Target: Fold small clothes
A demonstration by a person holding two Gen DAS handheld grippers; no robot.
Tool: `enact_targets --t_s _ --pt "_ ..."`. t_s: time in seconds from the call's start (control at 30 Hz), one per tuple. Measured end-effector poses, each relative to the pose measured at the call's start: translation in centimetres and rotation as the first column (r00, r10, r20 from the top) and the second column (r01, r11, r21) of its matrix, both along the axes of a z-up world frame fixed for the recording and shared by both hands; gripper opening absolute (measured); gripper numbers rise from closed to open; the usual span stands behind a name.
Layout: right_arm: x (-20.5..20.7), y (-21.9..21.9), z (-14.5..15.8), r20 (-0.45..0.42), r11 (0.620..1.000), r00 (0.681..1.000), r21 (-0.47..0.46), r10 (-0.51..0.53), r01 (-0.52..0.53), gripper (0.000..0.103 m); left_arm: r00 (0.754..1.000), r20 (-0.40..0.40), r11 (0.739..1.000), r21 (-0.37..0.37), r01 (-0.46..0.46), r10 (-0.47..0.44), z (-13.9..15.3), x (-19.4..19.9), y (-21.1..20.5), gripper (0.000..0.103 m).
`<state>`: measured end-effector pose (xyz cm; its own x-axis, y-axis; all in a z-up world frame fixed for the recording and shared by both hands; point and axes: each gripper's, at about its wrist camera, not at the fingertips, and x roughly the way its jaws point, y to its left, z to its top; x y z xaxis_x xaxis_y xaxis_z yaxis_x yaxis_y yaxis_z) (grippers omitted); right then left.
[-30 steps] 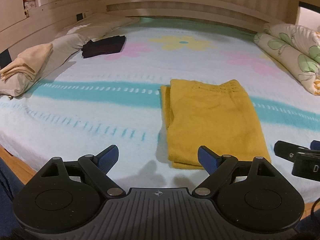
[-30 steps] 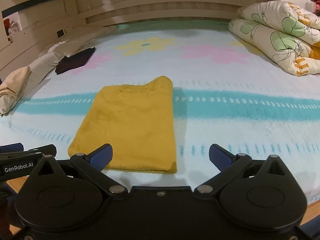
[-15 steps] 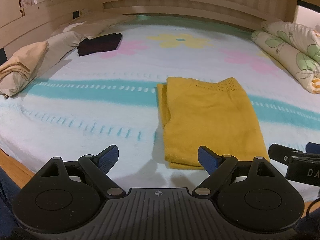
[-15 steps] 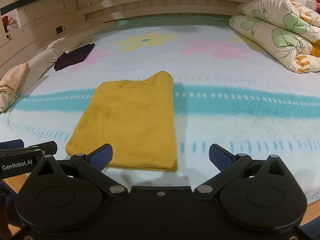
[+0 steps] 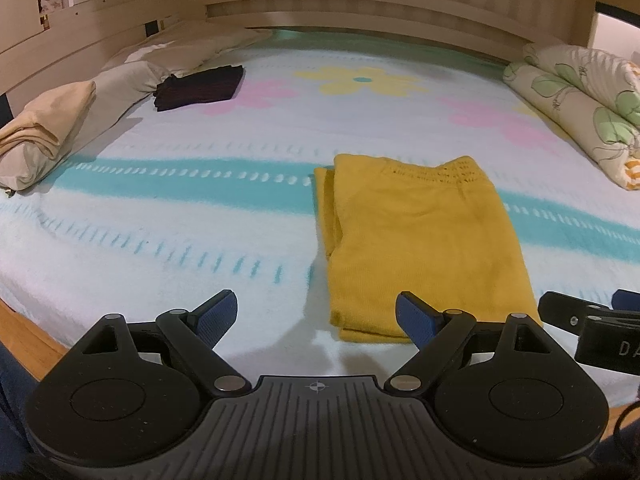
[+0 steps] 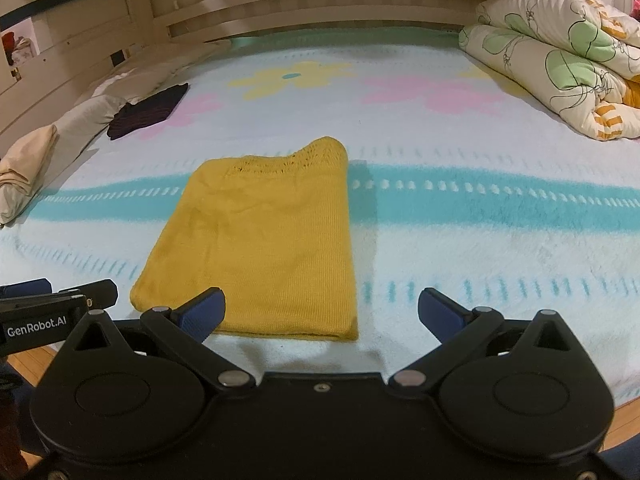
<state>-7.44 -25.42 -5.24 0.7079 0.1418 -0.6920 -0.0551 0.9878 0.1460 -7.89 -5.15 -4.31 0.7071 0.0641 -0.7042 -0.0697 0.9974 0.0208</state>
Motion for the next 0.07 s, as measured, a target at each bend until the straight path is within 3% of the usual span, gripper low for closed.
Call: enact_targets --t_s 0.07 --pt "0.00 0.01 0.00 0.000 1.000 1.000 0.000 0.000 0.000 0.103 1.000 -0.004 1.000 -0.003 0.003 -0.003 -0.02 0.12 -0.05 0.087"
